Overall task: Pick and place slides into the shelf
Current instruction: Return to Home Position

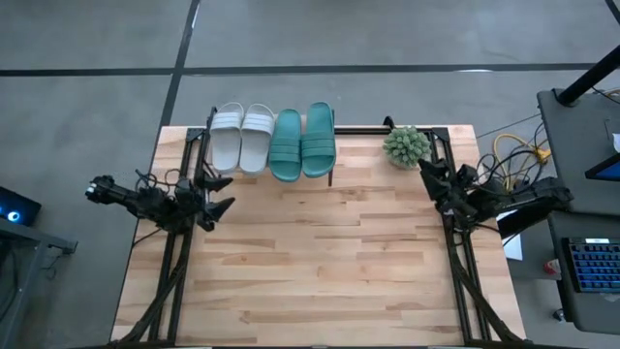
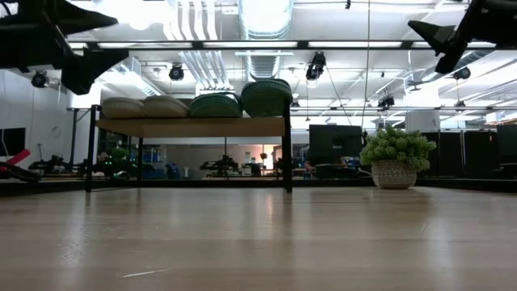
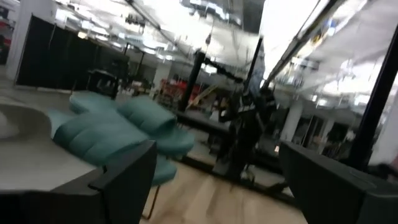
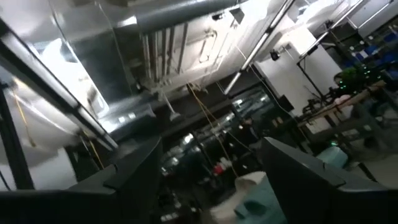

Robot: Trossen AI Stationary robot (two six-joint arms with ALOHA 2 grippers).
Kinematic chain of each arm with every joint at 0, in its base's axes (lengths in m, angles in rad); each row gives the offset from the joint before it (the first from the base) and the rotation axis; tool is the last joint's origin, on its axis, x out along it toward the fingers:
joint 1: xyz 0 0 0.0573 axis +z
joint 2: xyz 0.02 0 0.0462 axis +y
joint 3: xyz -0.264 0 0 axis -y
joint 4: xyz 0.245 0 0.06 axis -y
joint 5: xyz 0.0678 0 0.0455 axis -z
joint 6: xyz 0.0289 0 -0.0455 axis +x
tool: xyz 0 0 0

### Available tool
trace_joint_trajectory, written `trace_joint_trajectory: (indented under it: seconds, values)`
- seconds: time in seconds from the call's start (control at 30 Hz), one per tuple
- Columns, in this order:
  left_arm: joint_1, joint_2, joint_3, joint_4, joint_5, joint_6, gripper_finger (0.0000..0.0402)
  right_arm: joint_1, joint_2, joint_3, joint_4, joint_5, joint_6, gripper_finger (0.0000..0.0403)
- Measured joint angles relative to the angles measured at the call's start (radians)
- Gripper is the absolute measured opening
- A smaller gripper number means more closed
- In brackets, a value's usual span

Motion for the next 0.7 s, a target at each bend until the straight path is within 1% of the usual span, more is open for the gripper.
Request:
trace_joint_trajectory:
  seconds: [0.17, 0.27, 0.33, 0.43, 0.6, 0.7]
  values:
    - [0.0, 0.001, -0.001, -0.097, -0.002, -0.001, 0.0322, 0.0, 0.0, 0.0, -0.097, -0.001, -0.038, 0.024]
    - [0.0, 0.005, 0.0, -0.103, -0.002, 0.006, 0.0314, 0.0, 0.0, 0.0, -0.155, -0.025, -0.029, 0.0205]
    - [0.0, 0.005, 0.002, -0.121, -0.002, 0.027, 0.0298, 0.0, 0.0, 0.0, -0.189, -0.039, -0.016, 0.0174]
    - [0.0, 0.005, 0.005, -0.143, -0.003, 0.03, 0.026, 0.0, 0.0, 0.0, -0.23, -0.063, -0.01, 0.012]
    - [0.0, 0.007, 0.004, -0.145, 0.008, 0.028, 0.0162, 0.001, 0.0, 0.0, -0.304, -0.09, -0.029, 0.0025]
    - [0.0, 0.012, 0.004, -0.166, 0.012, 0.027, 0.0092, 0.001, 0.0, 0.0, -0.353, -0.09, -0.041, 0.0014]
